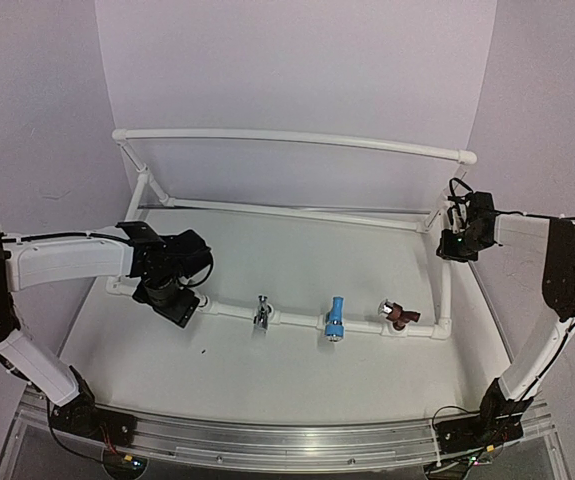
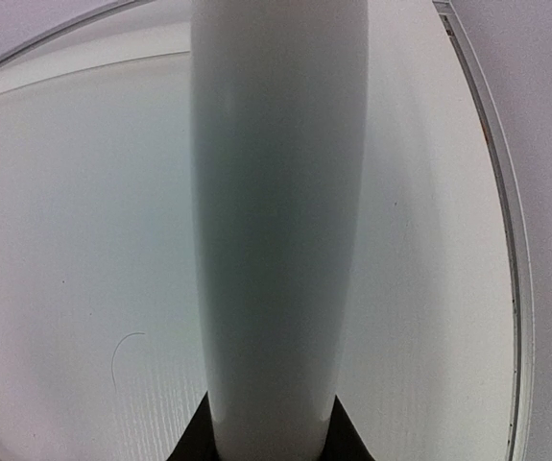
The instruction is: Install the water faucets
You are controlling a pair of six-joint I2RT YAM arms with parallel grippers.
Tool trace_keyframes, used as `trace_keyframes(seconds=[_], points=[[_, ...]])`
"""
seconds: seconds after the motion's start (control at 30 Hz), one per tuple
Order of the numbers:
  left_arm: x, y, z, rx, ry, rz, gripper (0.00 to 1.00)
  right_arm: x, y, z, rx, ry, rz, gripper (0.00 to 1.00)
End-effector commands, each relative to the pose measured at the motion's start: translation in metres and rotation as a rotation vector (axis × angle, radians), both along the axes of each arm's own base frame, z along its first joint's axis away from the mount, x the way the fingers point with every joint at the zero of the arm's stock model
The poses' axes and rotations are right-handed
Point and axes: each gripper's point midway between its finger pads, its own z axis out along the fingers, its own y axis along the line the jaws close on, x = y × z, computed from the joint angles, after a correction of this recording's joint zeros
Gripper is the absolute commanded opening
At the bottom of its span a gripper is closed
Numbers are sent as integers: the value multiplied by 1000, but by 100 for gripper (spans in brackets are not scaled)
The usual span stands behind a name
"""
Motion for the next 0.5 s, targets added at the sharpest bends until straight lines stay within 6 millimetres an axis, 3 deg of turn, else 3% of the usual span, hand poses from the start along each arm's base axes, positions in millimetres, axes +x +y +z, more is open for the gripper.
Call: trace_keyframes(seconds=[0.0,0.47], points=[[17,4,28,-23,-115,33,80,-5,-8,5,-88,4,57,0],[42,13,48,-35,-203,46,76,-5,-9,4,-86,6,57,0]])
